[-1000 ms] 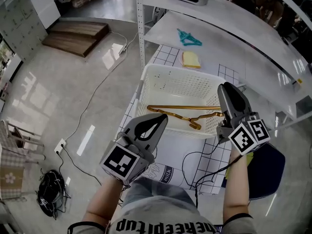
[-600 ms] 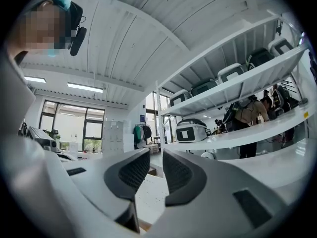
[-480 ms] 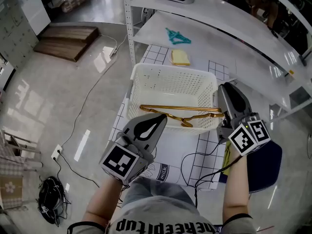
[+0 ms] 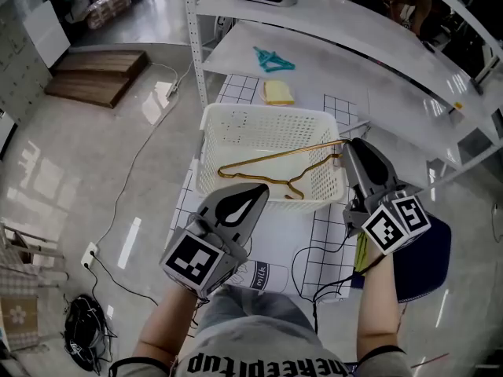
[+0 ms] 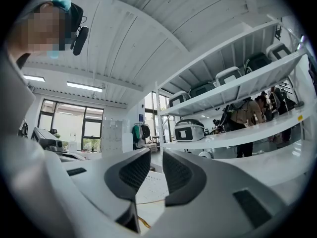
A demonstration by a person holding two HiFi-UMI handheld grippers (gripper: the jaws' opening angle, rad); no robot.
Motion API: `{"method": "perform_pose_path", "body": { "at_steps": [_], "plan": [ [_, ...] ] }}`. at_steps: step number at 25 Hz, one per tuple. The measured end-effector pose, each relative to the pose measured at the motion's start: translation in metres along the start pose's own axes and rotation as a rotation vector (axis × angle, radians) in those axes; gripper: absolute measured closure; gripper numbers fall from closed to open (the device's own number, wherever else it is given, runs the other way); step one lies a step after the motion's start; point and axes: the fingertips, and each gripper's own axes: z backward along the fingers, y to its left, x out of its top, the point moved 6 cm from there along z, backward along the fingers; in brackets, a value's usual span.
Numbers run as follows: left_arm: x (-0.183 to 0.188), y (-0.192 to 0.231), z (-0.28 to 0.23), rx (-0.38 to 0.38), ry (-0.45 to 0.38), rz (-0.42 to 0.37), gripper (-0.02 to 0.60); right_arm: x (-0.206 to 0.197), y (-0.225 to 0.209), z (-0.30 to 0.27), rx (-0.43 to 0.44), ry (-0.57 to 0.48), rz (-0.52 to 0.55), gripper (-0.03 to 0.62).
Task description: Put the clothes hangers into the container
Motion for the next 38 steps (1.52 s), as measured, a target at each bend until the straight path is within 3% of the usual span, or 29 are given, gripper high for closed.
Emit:
{"method": "perform_pose_path", "body": {
  "at_steps": [10,15,24,29,38],
  "plan": [
    [0.007,-0.016,0.003,-0.059,-0.008,-0.011,0.568,0.005,0.022,0.026,0.002,-0.012,-0.007,0.513],
    [0.009,-0.024,0.004,-0.094,-0.049,-0.052,0.568,0.007,0.036,0.042,-0.007,-0.017,-0.002,0.52],
    [0.015,-0.044,0.005,-0.17,-0.076,-0.069,0.568,0.012,0.056,0.074,-0.043,-0.029,0.005,0.568],
    [0.015,-0.056,0.006,-0.204,-0.053,-0.057,0.568,0.01,0.064,0.089,-0.062,-0.03,-0.001,0.588],
    [0.02,-0.075,0.007,-0.252,-0.077,-0.082,0.568,0.007,0.08,0.112,-0.073,-0.027,-0.004,0.588]
  ]
}}
